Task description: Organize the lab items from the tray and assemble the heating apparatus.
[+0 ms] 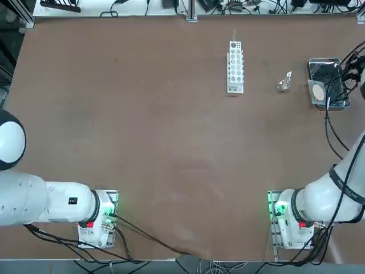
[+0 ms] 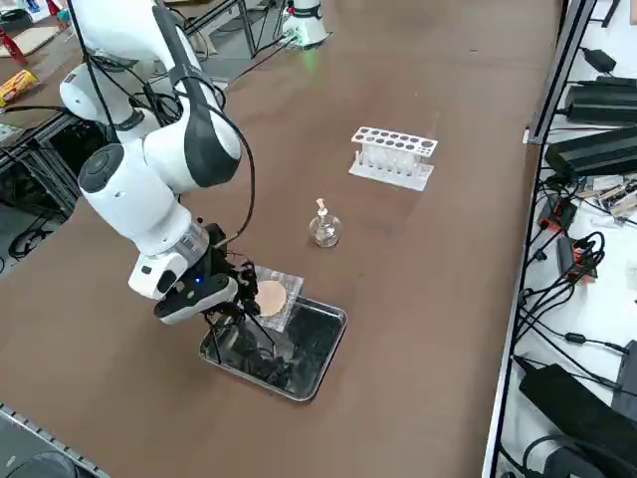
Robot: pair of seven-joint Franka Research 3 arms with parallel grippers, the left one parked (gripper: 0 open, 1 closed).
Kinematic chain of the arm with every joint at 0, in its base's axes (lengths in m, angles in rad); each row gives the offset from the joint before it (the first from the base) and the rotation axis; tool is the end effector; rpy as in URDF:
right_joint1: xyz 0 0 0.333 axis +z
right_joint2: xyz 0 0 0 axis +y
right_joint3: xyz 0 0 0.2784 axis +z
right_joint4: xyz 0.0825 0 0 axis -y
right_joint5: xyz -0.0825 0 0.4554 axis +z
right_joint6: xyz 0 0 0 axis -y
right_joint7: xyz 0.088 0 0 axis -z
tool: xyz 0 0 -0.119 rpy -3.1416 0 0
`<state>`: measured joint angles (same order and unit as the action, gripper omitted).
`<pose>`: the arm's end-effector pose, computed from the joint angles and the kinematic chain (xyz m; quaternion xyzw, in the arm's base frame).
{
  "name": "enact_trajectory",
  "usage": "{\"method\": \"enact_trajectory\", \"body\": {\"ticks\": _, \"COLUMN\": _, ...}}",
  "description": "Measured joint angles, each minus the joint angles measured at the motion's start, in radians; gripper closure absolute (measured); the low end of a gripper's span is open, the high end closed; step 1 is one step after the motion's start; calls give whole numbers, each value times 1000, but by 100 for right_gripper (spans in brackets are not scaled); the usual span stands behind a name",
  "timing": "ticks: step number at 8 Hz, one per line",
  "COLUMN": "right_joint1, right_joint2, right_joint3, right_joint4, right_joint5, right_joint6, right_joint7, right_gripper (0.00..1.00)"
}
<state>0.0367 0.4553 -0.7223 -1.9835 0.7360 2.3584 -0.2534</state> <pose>0.5120 -0.4072 0.1988 -0.8966 0.4244 -0.0931 0.0851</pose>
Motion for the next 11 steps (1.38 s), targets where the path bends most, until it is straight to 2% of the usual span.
{"method": "enact_trajectory", "body": {"ticks": 1, "right_joint1": 0, "right_joint2": 0, "right_joint3": 2, "right_joint4": 1, "right_joint5": 2, "right_joint6": 0, "right_joint7": 0, "right_gripper": 86}}
{"method": "enact_trajectory", "body": {"ticks": 2, "right_joint1": 3, "right_joint2": 0, "right_joint3": 3, "right_joint4": 3, "right_joint5": 2, "right_joint6": 0, "right_joint7": 0, "right_gripper": 87}}
{"method": "enact_trajectory", "body": {"ticks": 7, "right_joint1": 12, "right_joint2": -1, "right_joint3": 8, "right_joint4": 68, "right_joint5": 3, "right_joint6": -7, "right_joint7": 24, "right_gripper": 88}}
{"method": "enact_trajectory", "body": {"ticks": 9, "right_joint1": 37, "right_joint2": -13, "right_joint3": 7, "right_joint4": 99, "right_joint5": 3, "right_joint6": -60, "right_joint7": 79, "right_gripper": 88}}
{"method": "enact_trajectory", "body": {"ticks": 11, "right_joint1": 47, "right_joint2": -39, "right_joint3": 2, "right_joint4": 159, "right_joint5": -53, "right_joint6": -208, "right_joint7": 89, "right_gripper": 90}}
